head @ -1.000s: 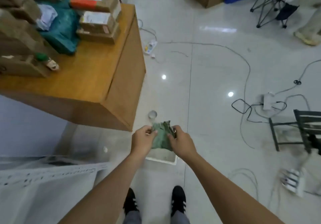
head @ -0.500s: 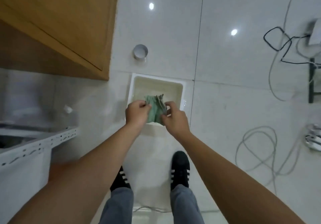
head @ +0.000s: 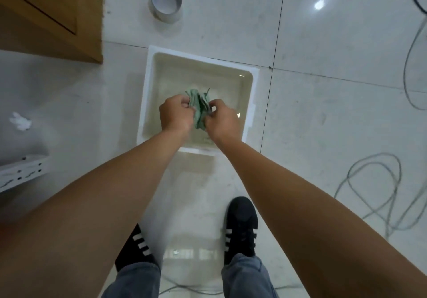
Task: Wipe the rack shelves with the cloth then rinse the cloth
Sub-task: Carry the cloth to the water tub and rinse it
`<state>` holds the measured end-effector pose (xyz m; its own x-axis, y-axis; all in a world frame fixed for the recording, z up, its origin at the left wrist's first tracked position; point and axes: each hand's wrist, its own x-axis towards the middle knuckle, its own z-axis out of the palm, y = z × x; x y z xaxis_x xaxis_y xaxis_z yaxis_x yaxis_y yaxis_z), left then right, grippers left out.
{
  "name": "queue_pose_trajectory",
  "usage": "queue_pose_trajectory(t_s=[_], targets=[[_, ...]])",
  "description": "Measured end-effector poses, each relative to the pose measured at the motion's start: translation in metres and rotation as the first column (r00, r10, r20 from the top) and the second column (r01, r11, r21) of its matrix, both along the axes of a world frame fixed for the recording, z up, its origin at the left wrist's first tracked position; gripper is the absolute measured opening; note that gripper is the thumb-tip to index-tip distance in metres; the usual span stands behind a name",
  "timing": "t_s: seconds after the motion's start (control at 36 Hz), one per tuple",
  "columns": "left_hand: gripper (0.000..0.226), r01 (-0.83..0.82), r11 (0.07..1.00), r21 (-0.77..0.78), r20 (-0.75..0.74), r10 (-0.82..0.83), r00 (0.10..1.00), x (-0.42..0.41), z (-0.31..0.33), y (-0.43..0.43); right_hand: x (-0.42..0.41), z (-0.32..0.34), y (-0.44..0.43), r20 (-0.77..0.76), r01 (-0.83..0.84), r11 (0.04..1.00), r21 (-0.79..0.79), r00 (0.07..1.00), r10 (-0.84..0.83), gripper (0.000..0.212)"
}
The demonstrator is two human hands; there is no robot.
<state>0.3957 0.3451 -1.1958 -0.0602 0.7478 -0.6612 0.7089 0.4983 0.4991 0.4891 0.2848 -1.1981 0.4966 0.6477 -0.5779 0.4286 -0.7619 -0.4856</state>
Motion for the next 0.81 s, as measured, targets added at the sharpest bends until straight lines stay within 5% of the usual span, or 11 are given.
queue_pose_trajectory(t_s=[0.42,0.56,0.72,0.81], targets=[[0.021,0.018,0.999,0.03,-0.059,-0.017,0.998,0.006,-0.024,0.003,0.003,-0.027,0.009,0.038,-0.029,1.0,-0.01,0.999,0.03,0.027],[0.028,0.187,0.975,0.123,-0.142,-0.17,0.975,-0.003,-0.019,0.004,0.003,-0.021,0.007,0.107,-0.051,0.998,-0.024,0.993,0.053,0.024],[0.031,0.712,0.612,0.344,-0.351,-0.62,0.702,-0.033,-0.009,-0.002,0.015,-0.012,-0.007,0.558,-0.417,0.907,0.058,0.767,0.316,0.035],[0.027,0.854,0.403,0.328,-0.412,-0.753,0.513,-0.046,-0.017,-0.006,0.019,-0.016,-0.018,0.559,-0.705,0.709,0.017,0.594,0.578,0.046]])
